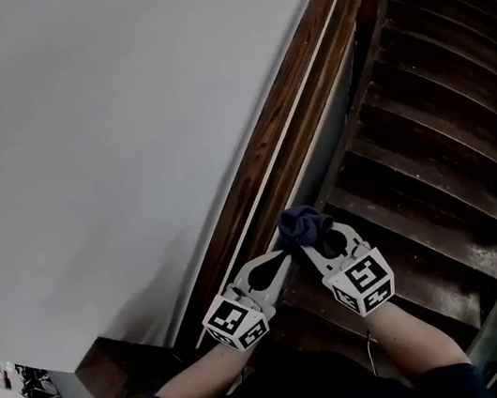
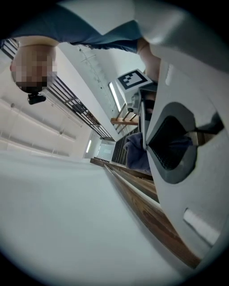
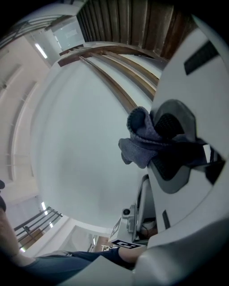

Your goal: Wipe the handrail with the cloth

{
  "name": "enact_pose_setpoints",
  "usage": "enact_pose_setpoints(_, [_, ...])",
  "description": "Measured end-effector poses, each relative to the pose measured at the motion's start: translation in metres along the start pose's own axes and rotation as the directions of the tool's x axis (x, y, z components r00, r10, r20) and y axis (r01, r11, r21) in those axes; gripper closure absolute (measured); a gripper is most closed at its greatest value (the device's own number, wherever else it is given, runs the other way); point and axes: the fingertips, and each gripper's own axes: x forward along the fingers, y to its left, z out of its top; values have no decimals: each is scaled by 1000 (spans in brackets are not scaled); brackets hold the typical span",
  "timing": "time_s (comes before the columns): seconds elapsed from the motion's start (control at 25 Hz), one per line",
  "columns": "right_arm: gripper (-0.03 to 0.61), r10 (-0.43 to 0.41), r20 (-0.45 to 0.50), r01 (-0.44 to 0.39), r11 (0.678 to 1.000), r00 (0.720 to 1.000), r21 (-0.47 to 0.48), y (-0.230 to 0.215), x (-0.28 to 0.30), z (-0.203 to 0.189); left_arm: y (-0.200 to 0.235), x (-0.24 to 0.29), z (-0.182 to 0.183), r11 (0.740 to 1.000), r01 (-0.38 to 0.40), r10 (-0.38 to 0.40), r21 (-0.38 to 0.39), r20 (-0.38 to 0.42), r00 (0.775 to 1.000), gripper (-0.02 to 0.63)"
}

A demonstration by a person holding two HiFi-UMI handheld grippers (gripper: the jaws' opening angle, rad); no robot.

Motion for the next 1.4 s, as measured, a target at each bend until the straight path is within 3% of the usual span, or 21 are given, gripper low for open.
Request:
enact_pose_setpoints(0.56, [482, -77, 45, 69, 986, 996, 152, 22, -90, -29, -80, 10, -15, 983, 174, -176, -56, -30, 984, 610])
enact_pose_setpoints(1.4, [482, -80, 6, 78, 981, 997, 175, 48, -118, -48, -105, -5, -23, 978, 197, -200, -65, -37, 979, 610])
